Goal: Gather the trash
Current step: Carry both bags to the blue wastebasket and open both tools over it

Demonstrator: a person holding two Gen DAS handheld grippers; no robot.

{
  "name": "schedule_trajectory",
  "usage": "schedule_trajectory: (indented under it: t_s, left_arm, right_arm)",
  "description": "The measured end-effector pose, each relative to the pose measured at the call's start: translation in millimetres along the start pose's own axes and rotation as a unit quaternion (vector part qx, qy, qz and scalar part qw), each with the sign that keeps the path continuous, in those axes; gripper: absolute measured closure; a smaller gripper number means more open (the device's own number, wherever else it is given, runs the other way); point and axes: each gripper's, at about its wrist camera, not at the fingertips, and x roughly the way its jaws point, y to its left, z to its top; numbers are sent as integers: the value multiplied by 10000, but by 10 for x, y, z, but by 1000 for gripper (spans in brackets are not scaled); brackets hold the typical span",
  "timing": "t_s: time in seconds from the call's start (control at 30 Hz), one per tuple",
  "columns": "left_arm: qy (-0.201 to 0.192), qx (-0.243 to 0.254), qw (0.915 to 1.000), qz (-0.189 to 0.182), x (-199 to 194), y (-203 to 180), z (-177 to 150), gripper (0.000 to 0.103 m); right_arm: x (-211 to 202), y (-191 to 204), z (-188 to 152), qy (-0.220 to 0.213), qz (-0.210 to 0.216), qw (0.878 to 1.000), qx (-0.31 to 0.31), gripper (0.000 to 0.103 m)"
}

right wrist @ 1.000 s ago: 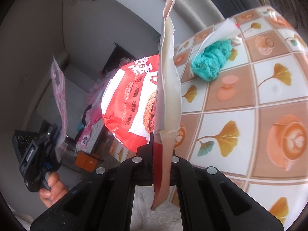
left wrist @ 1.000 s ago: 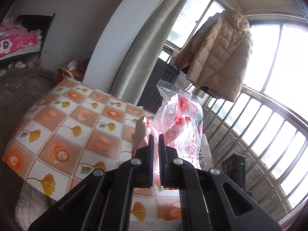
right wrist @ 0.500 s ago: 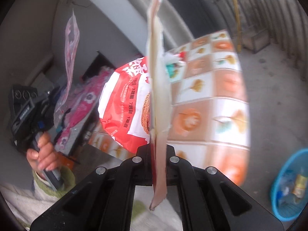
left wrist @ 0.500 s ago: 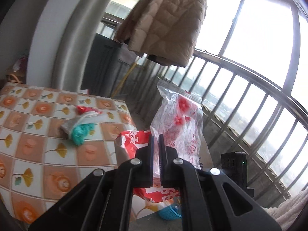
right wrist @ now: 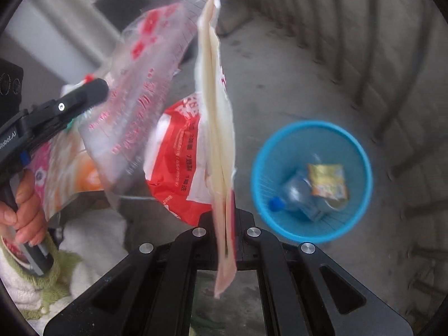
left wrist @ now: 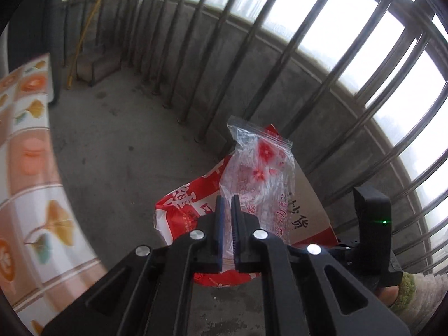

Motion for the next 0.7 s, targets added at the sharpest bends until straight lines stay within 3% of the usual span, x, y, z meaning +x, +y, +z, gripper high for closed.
schedule_trajectory:
  t_s: [0.03,0.1,0.13,0.17,0.2,0.23,0.33,0.4,0.7]
  left_arm:
    - [127,-45,9999,-20,217,-46,1,97]
    - [364,-169,9991,-151,597,-86,3,79]
    - [574,-279,9978,-169,804,-76,-16,53]
    - [735,-413,9964,-95,968,-51,-38,44]
    - [783,-498,9957,-38,1056,-10,-38,44]
    - [813,-578,9950,26,1108,35,-48,44]
    - [734,-824,9939,76,980,233,-81,42]
    - [545,-870,9946,166,786,363,-74,39]
    - [-170,-1191,9927,-28,-91,673,-10,39]
  right_arm:
    - [57,-133,-14,17,-66,9998,182,103]
    - [284,-419,-15,54,-110,9980,627,97]
    - [416,-591,-49,87,-188,9965,805,85]
    - [523,-729,-57,154,-251,9952,934,77]
    - [667,-923,-82,302,-300,9926,1136,52]
    - [814,-1096,-138,465,-366,9886,1385,43]
    - [999,-1386,-225,669,-591,9803,1759,43]
    - [956,-1505,-239,579,-659,9782,1880,43]
    - [311,-1532,-3,-552,-1285,9745,1753,38]
